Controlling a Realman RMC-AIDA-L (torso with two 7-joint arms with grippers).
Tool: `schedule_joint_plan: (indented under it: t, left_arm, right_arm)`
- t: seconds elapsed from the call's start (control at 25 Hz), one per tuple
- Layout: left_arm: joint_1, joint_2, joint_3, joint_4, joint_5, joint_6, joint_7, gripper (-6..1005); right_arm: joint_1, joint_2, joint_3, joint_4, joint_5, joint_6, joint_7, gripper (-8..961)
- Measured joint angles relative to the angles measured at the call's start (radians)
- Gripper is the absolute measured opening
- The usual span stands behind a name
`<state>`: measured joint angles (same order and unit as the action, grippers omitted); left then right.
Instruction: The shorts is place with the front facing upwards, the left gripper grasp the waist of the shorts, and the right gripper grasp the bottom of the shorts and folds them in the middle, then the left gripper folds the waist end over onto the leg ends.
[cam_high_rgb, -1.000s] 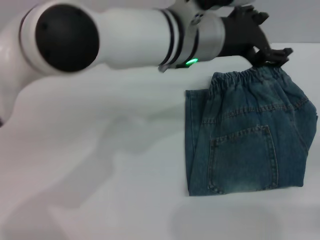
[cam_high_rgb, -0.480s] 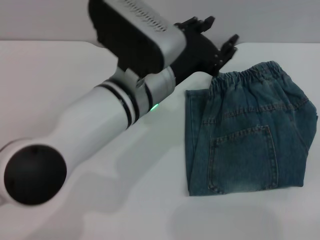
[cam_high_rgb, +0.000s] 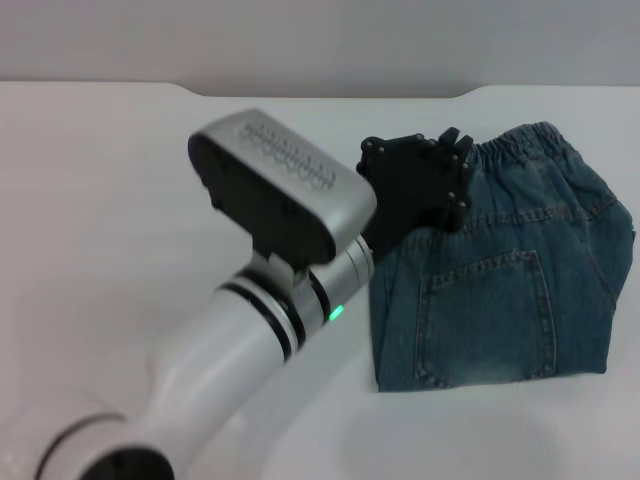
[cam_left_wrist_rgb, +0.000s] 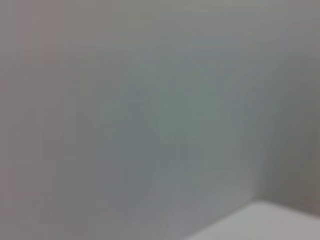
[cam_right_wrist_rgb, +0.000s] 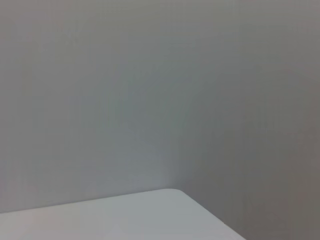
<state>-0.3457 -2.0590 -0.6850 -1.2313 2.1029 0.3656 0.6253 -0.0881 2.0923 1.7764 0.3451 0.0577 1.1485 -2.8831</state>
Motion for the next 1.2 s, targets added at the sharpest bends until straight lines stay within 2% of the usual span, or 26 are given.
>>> schedule_joint_plan:
  t: [0.08, 0.24, 0.28, 0.32, 0.44, 0.48, 0.68, 0.8, 0.96, 1.04, 1.2]
  left_arm:
    - [-0.003, -0.001, 0.058, 0.048, 0.072, 0.125, -0.111, 130]
    - [-0.014, -0.001, 0.062, 0.091, 0.115, 0.157, -0.233, 28]
    - [-0.031, 0.000, 0.062, 0.140, 0.152, 0.184, -0.353, 2]
    - [-0.045, 0.000, 0.064, 0.187, 0.192, 0.219, -0.443, 1]
    - [-0.052, -0.001, 0.070, 0.227, 0.235, 0.259, -0.505, -2]
    - [-0.054, -0.003, 0.086, 0.261, 0.308, 0.306, -0.565, -2]
    - [-0.051, -0.005, 0.128, 0.276, 0.360, 0.317, -0.603, -2]
    - [-0.053, -0.009, 0.200, 0.305, 0.362, 0.324, -0.608, -2]
    - [-0.057, -0.011, 0.213, 0.313, 0.362, 0.324, -0.611, -2]
    - [-0.076, -0.015, 0.277, 0.353, 0.363, 0.325, -0.653, -2]
    - [-0.102, -0.018, 0.334, 0.404, 0.362, 0.343, -0.741, -2]
  right_arm:
    - [0.001, 0.000, 0.000, 0.000, 0.000, 0.003, 0.002, 0]
    - [0.000, 0.000, 0.001, -0.001, 0.002, 0.003, 0.005, 0]
    - [-0.001, 0.000, 0.001, -0.003, 0.002, 0.003, 0.005, 0]
    - [-0.002, 0.000, 0.001, -0.004, 0.002, 0.003, 0.006, 0]
    - [-0.002, 0.000, 0.001, -0.013, 0.002, 0.003, 0.006, 0]
    - [-0.003, 0.000, 0.001, -0.017, 0.002, 0.003, 0.007, 0]
    - [-0.004, 0.000, 0.001, -0.029, 0.002, 0.004, 0.007, 0]
    - [0.001, 0.000, 0.002, -0.029, 0.002, -0.002, 0.008, 0]
    - [0.009, 0.000, 0.002, -0.029, 0.002, -0.005, 0.009, 0]
    - [0.015, 0.000, 0.002, -0.029, 0.002, -0.009, 0.009, 0]
    - [0.029, 0.000, 0.002, -0.029, 0.002, -0.018, 0.009, -1]
